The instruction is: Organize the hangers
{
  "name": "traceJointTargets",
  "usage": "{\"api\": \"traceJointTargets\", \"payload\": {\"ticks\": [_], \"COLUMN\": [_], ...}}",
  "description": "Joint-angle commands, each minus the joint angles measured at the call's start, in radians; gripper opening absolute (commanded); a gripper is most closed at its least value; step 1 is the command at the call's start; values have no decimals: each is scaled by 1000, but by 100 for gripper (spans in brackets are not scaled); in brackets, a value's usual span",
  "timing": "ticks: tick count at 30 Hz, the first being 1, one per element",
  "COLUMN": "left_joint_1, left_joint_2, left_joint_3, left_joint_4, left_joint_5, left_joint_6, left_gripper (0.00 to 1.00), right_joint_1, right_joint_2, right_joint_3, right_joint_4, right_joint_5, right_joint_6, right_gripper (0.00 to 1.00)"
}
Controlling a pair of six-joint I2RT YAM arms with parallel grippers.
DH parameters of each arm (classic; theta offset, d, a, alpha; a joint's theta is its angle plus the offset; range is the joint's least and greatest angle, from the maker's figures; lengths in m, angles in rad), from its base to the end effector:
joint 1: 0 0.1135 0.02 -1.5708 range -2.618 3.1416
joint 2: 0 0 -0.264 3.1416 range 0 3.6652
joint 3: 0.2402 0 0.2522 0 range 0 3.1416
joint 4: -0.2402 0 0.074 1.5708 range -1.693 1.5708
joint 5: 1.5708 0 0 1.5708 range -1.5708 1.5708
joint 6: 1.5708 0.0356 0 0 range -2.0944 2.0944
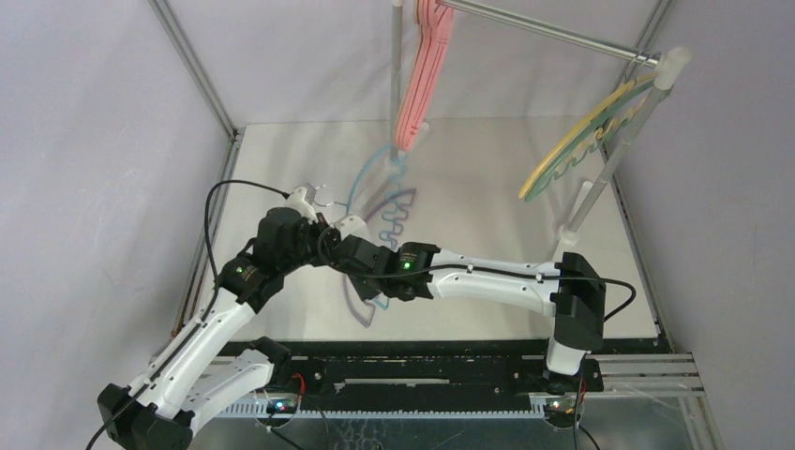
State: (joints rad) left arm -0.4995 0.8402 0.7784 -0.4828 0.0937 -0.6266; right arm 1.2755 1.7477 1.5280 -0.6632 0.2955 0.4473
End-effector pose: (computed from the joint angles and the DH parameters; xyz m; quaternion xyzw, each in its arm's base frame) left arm 0.1614 -0.0918 0.2982 -0.0323 0.8700 -0.2962 0.3929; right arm 0.1226 0.3674 0.2951 -0.3292 0.8724 0.1628 0.3224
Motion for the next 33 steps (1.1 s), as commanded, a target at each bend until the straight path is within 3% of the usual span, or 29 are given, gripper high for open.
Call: {"api": "traceJointTargets", "payload": {"ticks": [1, 7, 10, 13, 15, 20, 24, 33], "left_joint_1": [-8, -8, -5, -2, -2, -2, 3, 9], "left_joint_2": [-37, -36, -53, -71, -79, -100, -148, -213], "left_joint_3": [94, 80, 60, 63, 72, 78, 84, 146], "left_joint_4": [97, 84, 108, 136, 155, 163, 132, 82], "left_joint_5": [68, 38, 43, 92, 150, 217, 167, 93], "left_joint_6": [-10, 25, 30, 32, 29, 8, 2, 7], "left_gripper": [0, 2, 24, 40, 57, 76, 79, 80], "right_joint_1": [-9, -11, -18, -25, -29, -34, -15, 13], "right_joint_2": [-45, -129, -158, -178, -194, -228, -262, -423], "right_joint_3": [-35, -101, -118, -143, -168, -195, -196, -283], "right_joint_4": [28, 76, 73, 59, 64, 58, 15, -95], "right_joint_5": [-9, 29, 28, 25, 15, -23, -26, 137], "right_joint_6": [15, 24, 30, 38, 46, 80, 122, 287], "right_gripper": [5, 2, 2, 1, 1, 0, 0, 0]}}
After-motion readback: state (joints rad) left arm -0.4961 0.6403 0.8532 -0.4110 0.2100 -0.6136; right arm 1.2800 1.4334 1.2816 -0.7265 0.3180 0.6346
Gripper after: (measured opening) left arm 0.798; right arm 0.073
